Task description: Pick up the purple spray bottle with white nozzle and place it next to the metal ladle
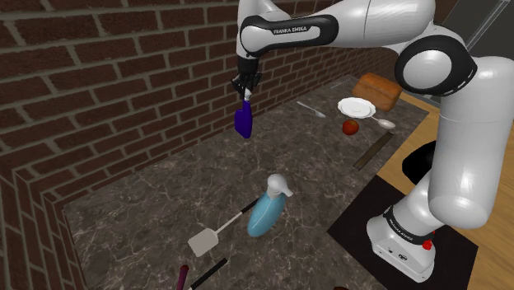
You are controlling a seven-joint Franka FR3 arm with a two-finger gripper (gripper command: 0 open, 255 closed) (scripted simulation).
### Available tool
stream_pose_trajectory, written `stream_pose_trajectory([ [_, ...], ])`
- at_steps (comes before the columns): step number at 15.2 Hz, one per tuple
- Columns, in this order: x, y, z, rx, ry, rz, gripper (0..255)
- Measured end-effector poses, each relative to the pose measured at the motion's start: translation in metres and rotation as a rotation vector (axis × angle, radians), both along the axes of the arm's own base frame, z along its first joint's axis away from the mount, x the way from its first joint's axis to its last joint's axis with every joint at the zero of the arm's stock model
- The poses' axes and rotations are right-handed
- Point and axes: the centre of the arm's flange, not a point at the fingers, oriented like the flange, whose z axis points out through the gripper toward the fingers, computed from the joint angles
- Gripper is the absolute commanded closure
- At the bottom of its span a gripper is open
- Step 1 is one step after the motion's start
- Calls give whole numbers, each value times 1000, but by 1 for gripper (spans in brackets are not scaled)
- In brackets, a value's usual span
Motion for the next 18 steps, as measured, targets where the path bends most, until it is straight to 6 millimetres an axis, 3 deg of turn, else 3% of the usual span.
stream_pose_trajectory([
  [7, 0, 0, 2, 0, 0, 0, 255],
  [18, 0, 0, 58, 0, 0, 0, 255],
])
